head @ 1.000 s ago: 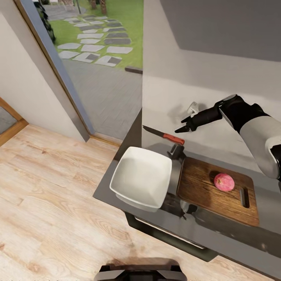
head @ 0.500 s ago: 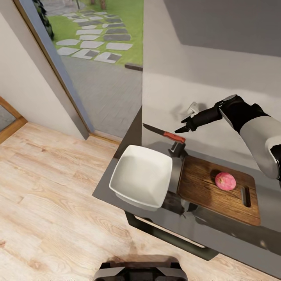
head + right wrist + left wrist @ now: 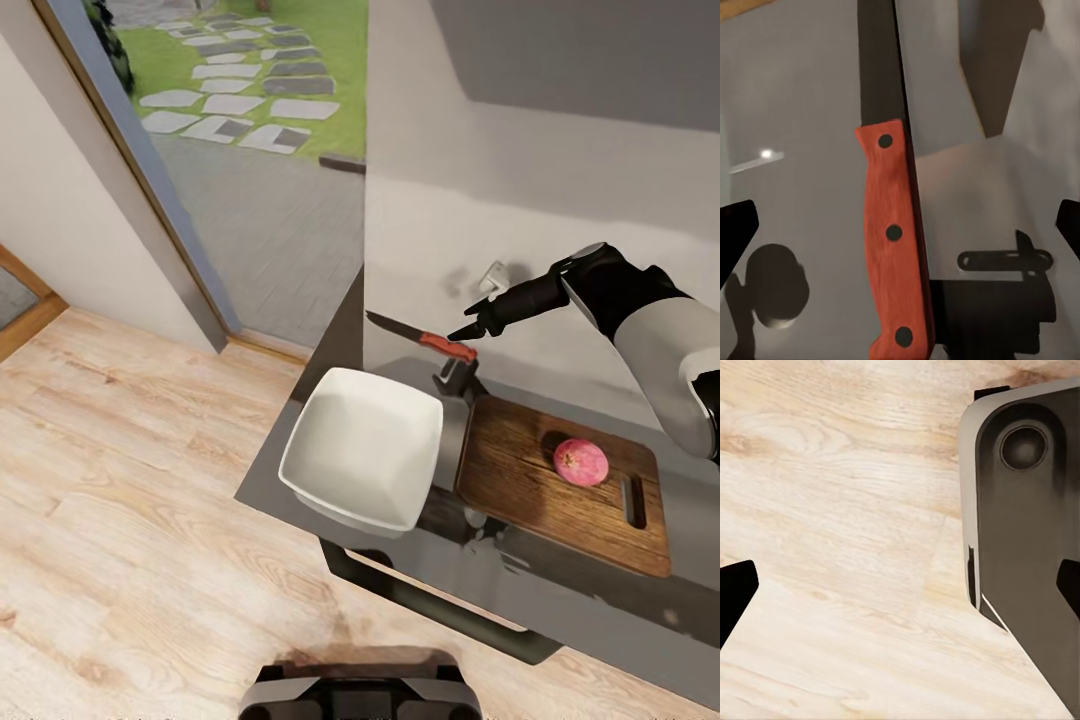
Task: In the kitchen, take the Vidalia onion out of the sink, dice it on the chopping board with the paring knife, put the diced onion into the bowl on the countertop, then place both the paring knife and the chopping board into the sink.
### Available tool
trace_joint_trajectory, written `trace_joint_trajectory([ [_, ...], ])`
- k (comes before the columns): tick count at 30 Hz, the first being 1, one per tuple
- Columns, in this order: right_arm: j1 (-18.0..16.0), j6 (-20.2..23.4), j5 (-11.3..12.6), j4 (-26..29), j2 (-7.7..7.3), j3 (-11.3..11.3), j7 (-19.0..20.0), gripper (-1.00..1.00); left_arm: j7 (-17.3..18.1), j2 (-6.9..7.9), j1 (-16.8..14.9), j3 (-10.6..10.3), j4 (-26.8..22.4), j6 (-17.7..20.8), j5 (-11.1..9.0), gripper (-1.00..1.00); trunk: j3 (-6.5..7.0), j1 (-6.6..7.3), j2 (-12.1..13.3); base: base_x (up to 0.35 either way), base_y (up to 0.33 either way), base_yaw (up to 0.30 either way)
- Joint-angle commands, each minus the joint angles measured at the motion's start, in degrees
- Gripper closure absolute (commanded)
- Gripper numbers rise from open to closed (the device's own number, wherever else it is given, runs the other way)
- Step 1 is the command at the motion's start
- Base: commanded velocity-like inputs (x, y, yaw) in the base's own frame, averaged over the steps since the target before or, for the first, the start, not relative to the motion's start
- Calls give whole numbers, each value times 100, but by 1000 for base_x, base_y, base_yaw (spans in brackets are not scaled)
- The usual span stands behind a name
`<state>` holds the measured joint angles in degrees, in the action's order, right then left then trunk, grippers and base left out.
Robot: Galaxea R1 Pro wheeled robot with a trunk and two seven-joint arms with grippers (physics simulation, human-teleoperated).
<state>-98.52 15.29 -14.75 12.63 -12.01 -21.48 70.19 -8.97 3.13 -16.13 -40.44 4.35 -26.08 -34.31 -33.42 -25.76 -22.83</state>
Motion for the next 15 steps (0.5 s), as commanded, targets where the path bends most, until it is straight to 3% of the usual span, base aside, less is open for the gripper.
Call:
trace_joint_trajectory([
  [1, 0, 61, -51, 12, 2, 39, 30, -100, -26, -5, -4, -34, 13, -20, 12, -100, -14, -3, -9, 0, 0, 0],
  [15, 0, 57, -50, 12, 0, 39, 30, -100, -25, -5, -4, -34, 13, -20, 12, -100, -110, -3, -9, 0, 0, 0],
])
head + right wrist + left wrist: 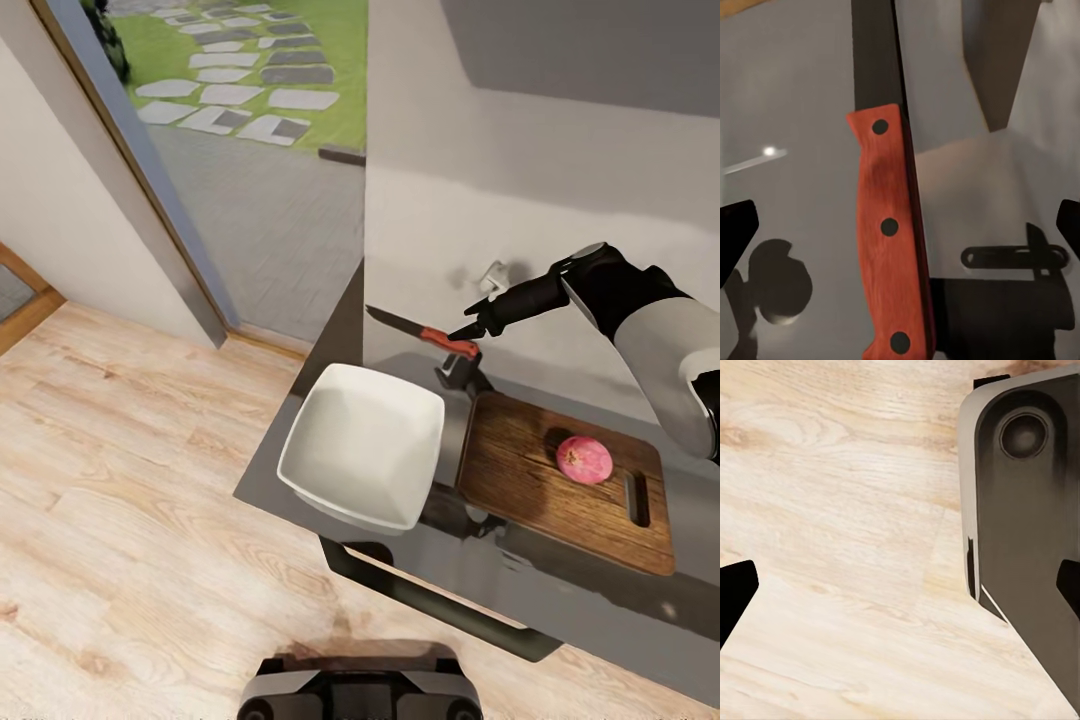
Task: In the kitchen, take the Vidalia onion out of the sink, dice it on the chopping board with the paring knife, put the diced onion into the bowl on the countertop, then place both the paring knife and the chopping board into the sink.
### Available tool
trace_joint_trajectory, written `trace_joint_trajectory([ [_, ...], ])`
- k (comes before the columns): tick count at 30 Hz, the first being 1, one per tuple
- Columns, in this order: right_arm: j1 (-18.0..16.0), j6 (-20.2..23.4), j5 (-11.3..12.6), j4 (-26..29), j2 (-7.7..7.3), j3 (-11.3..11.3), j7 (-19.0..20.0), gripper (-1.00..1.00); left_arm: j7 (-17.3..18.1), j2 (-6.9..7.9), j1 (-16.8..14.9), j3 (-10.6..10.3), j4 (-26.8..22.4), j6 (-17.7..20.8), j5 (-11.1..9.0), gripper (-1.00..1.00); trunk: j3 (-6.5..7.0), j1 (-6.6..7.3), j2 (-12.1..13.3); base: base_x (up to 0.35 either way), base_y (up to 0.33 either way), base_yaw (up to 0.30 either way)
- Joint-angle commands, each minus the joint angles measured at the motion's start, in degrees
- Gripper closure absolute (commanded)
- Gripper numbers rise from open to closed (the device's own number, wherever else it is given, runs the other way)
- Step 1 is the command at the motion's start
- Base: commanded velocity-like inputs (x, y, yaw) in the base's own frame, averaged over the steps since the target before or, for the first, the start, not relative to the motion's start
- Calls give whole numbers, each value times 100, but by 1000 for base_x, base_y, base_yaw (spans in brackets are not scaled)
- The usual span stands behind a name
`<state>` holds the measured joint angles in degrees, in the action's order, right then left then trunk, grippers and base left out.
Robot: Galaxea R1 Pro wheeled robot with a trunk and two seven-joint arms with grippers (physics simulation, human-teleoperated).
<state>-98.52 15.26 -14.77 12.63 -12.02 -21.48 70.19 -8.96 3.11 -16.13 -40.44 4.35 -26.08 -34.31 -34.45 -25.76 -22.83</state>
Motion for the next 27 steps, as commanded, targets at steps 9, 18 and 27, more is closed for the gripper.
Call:
trace_joint_trajectory([
  [9, 0, 58, -54, 12, -2, 39, -3, -100, -26, -4, -4, -34, 13, -20, 12, -100, -68, -3, -9, 0, 0, 0],
  [18, 0, -214, -46, 12, 38, 27, -337, -100, -20, -4, -4, -34, 13, -20, 12, -100, -80, -3, -9, 0, 0, 0],
  [27, 0, -277, -43, 12, 83, 22, -446, -100, -19, -4, -4, -34, 13, -20, 12, -100, -80, -3, -9, 0, 0, 0],
])
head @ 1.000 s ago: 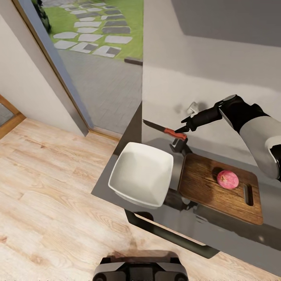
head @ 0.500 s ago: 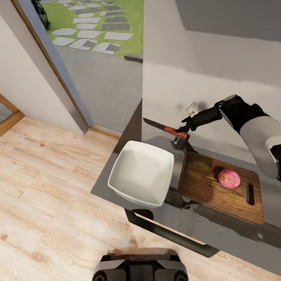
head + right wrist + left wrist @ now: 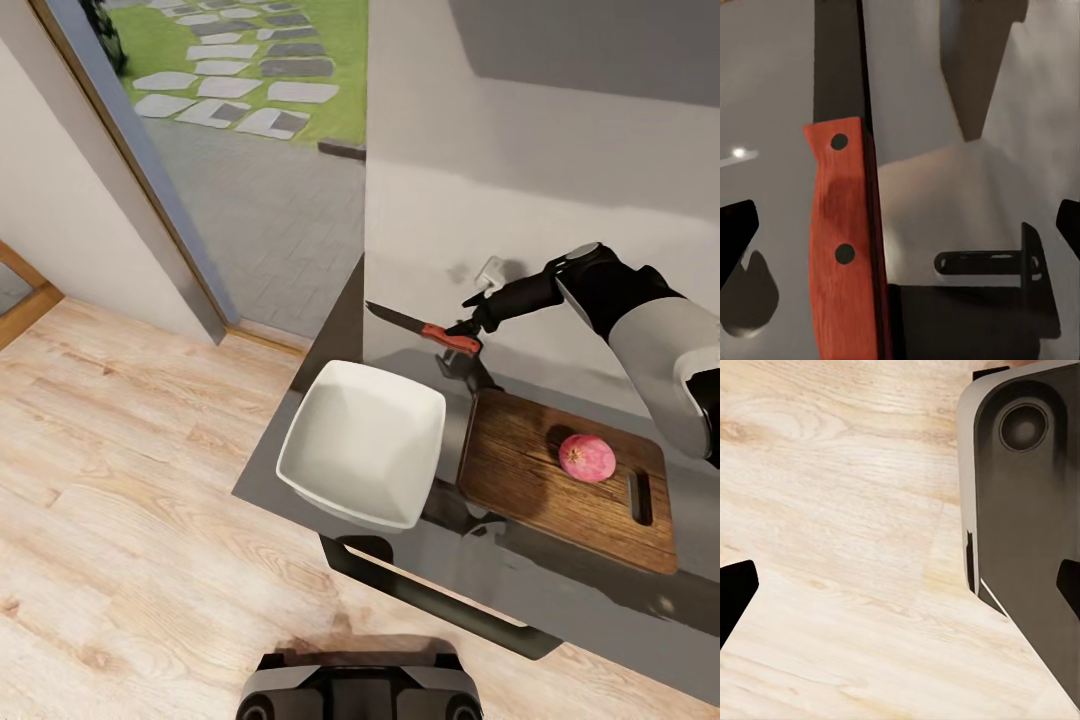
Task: In the kitchen, take the Vidalia onion out of the sink, dice it on the chopping board with the paring knife, put the diced onion into the bowl on the countertop, then place both the paring knife and the chopping board into the sink.
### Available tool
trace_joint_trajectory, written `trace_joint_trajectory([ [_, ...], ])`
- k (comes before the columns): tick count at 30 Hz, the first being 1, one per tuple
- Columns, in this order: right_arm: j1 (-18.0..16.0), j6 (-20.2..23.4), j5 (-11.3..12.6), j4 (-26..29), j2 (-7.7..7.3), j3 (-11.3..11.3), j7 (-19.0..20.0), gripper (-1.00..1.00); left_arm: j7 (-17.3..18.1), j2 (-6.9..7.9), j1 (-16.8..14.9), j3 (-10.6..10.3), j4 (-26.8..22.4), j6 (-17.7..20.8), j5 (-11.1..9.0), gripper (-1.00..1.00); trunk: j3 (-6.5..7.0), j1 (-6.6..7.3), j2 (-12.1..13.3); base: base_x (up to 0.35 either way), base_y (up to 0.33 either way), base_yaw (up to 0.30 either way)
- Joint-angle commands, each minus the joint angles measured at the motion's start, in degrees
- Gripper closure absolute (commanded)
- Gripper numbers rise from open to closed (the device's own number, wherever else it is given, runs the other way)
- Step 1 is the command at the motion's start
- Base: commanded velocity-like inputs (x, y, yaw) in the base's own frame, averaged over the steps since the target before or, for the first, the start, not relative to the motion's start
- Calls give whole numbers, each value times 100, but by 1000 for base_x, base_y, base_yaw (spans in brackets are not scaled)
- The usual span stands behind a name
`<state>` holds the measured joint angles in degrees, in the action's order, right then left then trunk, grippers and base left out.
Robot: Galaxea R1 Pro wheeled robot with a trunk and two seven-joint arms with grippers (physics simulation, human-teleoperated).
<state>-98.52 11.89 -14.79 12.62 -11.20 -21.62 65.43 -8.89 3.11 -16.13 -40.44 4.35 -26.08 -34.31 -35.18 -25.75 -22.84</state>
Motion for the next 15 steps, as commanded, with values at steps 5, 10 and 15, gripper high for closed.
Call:
trace_joint_trajectory([
  [5, 0, 59, -41, 12, 23, 35, 24, -100, -25, -4, -4, -34, 13, -20, 12, -100, -7, -3, -8, -60, 0, 0],
  [10, 0, 59, -38, 12, 49, 35, 8, -100, -25, -4, -4, -34, 13, -20, 12, -100, -7, -3, -8, -36, 0, 0],
  [15, 0, 59, -37, 8, 78, 35, -62, -100, -25, -4, -4, -34, 13, -20, 12, -100, -7, -3, -8, -6, 0, 0],
])
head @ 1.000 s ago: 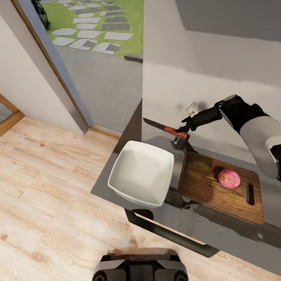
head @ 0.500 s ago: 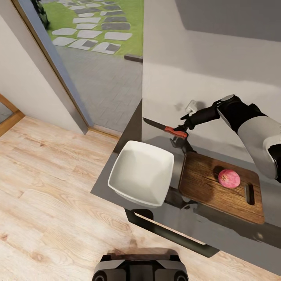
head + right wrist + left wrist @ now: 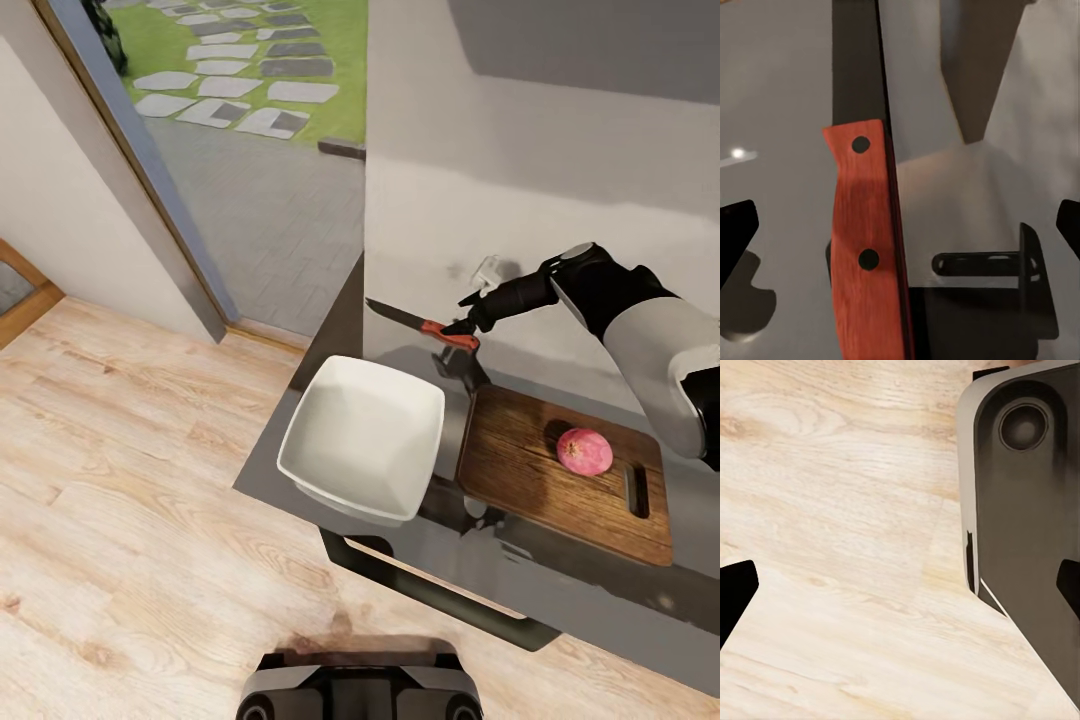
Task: In the kitchen, take the Vidalia onion out of the sink, dice it on the chopping board with the paring knife, put the diced onion into the bowl on the countertop, then place both the paring knife and the chopping board into the sink.
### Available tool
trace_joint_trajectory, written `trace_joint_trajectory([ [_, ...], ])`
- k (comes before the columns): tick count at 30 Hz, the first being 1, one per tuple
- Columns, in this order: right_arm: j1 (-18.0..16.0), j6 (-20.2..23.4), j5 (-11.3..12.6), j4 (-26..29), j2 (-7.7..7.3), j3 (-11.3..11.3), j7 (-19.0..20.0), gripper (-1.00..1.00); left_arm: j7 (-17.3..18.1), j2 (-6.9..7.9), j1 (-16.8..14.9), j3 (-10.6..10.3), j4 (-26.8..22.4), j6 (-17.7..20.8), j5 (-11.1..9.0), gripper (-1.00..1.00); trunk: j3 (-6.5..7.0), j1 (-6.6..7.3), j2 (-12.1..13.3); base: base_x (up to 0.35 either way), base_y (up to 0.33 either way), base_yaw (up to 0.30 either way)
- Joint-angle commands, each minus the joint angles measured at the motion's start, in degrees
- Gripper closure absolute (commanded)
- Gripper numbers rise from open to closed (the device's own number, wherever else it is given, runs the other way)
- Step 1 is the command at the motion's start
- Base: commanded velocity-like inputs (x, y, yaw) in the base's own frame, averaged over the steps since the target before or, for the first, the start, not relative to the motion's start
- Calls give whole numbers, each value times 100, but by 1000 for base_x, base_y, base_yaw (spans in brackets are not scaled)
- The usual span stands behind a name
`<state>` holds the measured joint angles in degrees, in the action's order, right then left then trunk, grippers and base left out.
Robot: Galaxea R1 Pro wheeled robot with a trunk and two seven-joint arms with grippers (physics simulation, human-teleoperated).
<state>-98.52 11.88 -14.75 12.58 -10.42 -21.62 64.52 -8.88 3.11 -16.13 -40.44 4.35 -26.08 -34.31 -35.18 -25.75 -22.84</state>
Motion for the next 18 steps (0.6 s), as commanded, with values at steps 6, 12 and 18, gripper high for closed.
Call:
trace_joint_trajectory([
  [6, 14, 60, -39, 8, -2, 39, 12, -100, -26, -4, 4, -34, 13, -20, 12, -100, -7, -3, -8, 0, 0, 0],
  [12, 77, 60, -48, 8, -4, 39, -23, -100, -26, -4, 5, -34, 13, -20, 12, -100, -7, -3, -8, 0, 0, 0],
  [18, 162, 53, -156, 8, -4, 38, -183, -100, -26, -4, 8, -34, 13, -20, 12, -100, -15, -3, -8, -94, 65, 0],
])
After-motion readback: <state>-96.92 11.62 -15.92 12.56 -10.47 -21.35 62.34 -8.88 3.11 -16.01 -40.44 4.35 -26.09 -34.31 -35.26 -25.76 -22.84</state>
